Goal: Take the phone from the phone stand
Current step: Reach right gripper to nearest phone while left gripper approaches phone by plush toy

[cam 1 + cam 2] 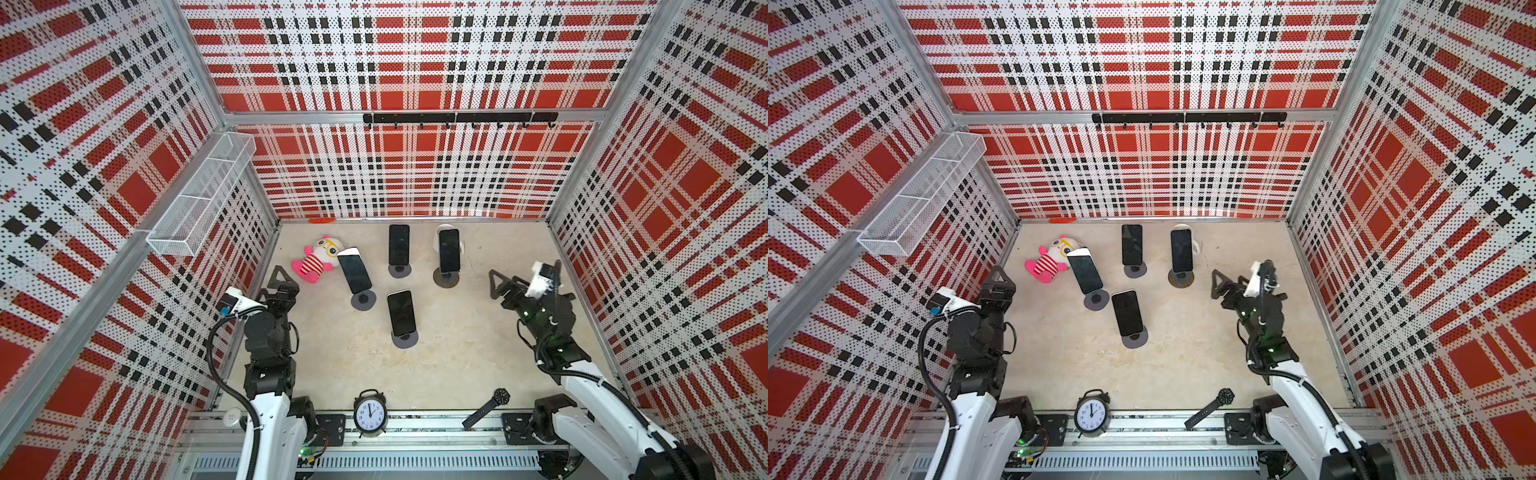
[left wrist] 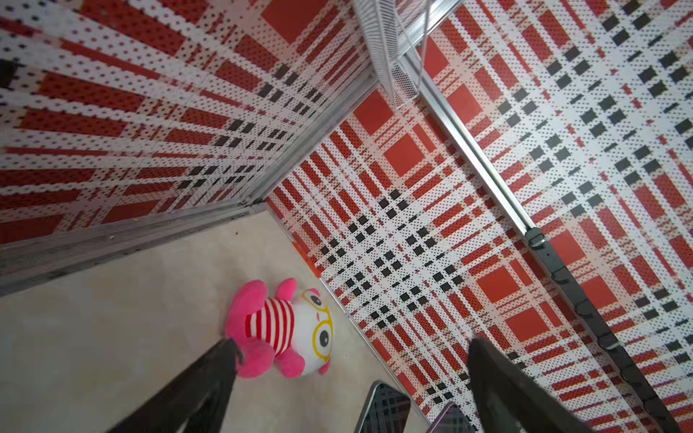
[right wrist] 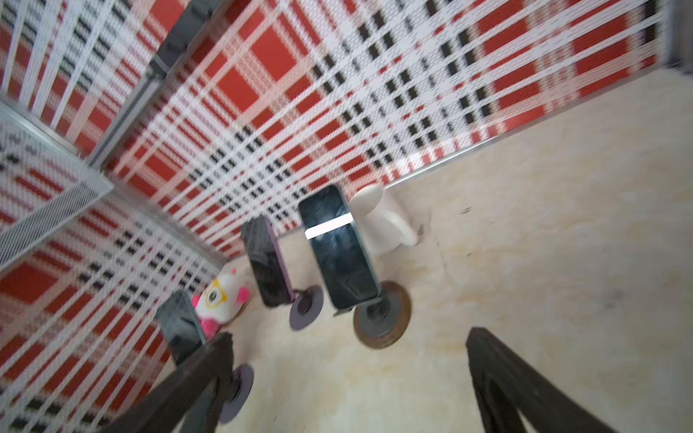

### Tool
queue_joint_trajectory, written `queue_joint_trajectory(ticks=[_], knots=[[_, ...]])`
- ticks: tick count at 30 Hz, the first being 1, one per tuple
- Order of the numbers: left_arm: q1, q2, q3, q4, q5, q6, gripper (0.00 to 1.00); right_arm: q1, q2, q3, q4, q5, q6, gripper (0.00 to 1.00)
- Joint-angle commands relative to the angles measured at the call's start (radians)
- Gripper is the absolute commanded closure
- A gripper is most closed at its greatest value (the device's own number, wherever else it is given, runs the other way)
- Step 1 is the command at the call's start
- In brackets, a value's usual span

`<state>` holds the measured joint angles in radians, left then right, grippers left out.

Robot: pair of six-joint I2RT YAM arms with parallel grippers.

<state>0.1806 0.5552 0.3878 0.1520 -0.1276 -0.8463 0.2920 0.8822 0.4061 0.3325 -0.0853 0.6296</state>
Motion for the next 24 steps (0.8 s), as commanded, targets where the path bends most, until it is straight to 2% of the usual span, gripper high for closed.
queue_joint_trajectory(ticks=[1,5,9,11,14,18,19,20,24], knots=[[0.0,0.023,0.034,-0.175,0.184,0.011,0.02,0.194,0.06,0.09,-0.139,0.079,-0.1,0.0],[-0.099,0.116,0.071,-0.196,0.204,0.125,0.02,0.442,0.17,0.194,-0.217,0.314,-0.161,0.0],[-0.281,0.244,0.158,-0.255,0.06,0.223,0.02,0.662,0.274,0.309,-0.275,0.55,-0.198,0.0],[-0.376,0.3,0.21,-0.295,-0.044,0.27,0.02,0.738,0.324,0.354,-0.292,0.62,-0.193,0.0],[-0.462,0.362,0.277,-0.35,-0.105,0.296,0.02,0.811,0.405,0.419,-0.313,0.657,-0.137,0.0],[-0.522,0.406,0.332,-0.399,-0.18,0.304,0.02,0.872,0.522,0.507,-0.328,0.751,-0.096,0.0],[-0.529,0.411,0.339,-0.406,-0.202,0.307,0.02,0.873,0.556,0.543,-0.357,0.775,-0.084,0.0],[-0.533,0.414,0.341,-0.412,-0.223,0.305,0.02,0.872,0.598,0.594,-0.414,0.816,-0.021,0.0],[-0.525,0.415,0.329,-0.398,-0.274,0.27,0.02,0.873,0.731,0.704,-0.447,0.832,-0.037,0.0]])
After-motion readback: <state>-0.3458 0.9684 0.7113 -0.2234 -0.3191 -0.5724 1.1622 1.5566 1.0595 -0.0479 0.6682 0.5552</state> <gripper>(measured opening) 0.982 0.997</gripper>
